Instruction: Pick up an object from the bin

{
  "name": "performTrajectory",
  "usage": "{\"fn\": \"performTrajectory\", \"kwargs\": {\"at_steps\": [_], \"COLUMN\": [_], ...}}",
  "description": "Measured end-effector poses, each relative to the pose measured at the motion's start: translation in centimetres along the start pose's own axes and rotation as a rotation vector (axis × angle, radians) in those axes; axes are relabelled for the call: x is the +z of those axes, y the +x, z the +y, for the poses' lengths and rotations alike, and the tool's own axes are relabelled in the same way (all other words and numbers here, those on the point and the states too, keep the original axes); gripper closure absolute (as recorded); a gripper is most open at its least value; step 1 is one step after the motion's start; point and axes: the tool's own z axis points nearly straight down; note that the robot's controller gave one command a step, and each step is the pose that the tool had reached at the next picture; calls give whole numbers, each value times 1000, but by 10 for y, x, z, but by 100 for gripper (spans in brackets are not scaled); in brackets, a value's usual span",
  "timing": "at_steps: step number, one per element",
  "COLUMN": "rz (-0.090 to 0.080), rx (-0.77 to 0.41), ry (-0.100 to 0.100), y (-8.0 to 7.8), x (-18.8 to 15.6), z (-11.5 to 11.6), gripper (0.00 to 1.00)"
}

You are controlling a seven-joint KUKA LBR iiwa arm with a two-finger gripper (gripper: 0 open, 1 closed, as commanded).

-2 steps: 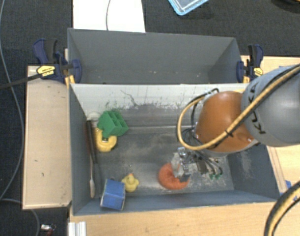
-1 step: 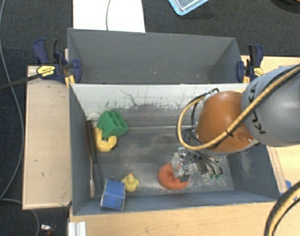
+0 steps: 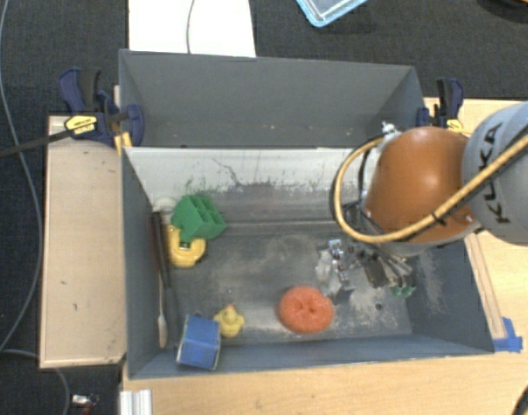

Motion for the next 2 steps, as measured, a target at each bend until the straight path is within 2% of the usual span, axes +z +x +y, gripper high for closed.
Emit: {"fn": "performTrajectory", "kwargs": {"at_steps": [1,2], "rz": [2,-13], "rx": [35,79], "ry": [0,1], "y": [-2,1], "x": [-76,-55], "z": [-1,5], "gripper": [100,100]}}
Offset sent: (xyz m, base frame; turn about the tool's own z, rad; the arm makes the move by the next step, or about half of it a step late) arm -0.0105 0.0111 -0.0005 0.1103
